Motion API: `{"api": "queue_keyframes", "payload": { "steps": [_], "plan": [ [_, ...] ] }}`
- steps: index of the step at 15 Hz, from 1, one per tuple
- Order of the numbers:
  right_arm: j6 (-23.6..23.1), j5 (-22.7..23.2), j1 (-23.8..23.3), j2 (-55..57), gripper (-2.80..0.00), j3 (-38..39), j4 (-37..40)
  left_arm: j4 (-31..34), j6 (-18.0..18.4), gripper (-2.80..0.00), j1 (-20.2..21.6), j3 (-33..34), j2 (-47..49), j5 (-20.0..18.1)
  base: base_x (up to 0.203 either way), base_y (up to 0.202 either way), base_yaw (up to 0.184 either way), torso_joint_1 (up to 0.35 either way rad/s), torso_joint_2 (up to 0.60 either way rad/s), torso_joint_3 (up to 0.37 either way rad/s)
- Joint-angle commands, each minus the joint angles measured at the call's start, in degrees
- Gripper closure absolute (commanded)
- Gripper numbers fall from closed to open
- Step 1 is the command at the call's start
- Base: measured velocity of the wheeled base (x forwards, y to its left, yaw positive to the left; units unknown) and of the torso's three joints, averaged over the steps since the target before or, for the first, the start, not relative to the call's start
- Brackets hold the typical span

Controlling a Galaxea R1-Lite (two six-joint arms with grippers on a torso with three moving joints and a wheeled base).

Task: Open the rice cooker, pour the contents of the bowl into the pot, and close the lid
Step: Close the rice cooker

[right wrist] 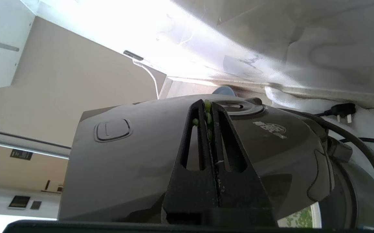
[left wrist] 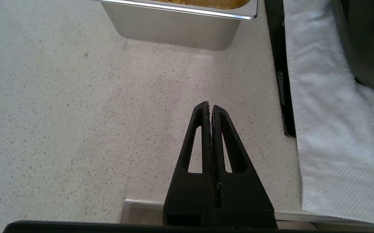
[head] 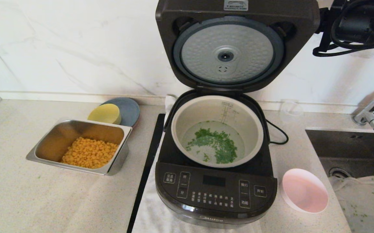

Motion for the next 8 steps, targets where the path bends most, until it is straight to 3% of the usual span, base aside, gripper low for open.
{"api": "queue_keyframes", "payload": {
  "steps": [1,3,6,8],
  "plan": [
    [0.36,0.44,0.97,0.07,0.00,-0.01,0.11,0.03,0.01,0.00,0.00,-0.01,-0.05,0.03,0.000,0.000,0.000,0.000,0.00,0.000],
    [2.65,1.60,1.95,-1.22,0.00,0.36,0.80,0.03,0.01,0.00,0.00,-0.01,-0.04,0.03,0.000,0.000,0.000,0.000,0.00,0.000],
    [8.05,7.00,2.03,-3.79,0.00,2.61,1.00,0.03,0.01,0.00,0.00,-0.01,-0.04,0.03,0.000,0.000,0.000,0.000,0.00,0.000],
    [8.98,8.83,2.34,-6.16,0.00,6.25,1.42,0.03,0.01,0.00,0.00,-0.01,-0.04,0.03,0.000,0.000,0.000,0.000,0.00,0.000]
  ]
}}
